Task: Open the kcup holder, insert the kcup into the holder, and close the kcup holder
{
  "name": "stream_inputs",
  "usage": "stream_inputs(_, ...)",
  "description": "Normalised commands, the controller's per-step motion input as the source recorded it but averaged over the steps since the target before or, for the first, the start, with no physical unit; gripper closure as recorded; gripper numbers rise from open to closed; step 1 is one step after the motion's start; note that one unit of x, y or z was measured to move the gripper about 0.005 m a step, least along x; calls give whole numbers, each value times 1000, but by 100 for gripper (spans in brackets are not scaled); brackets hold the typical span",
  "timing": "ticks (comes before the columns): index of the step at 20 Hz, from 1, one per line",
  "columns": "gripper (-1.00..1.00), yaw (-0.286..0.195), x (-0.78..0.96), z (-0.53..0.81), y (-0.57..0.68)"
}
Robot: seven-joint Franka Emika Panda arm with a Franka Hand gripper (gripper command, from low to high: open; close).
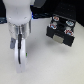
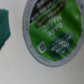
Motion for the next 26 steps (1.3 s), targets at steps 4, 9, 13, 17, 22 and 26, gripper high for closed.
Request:
stream_inputs(4,-100,-96,-59,-9,-55)
stream_inputs(9,100,-85,32,93,-7)
stream_inputs(13,100,-47,13,649,255)
stream_inputs(17,100,-24,17,869,418)
stream_inputs(22,100,14,19,837,515)
stream_inputs(26,100,38,15,735,599)
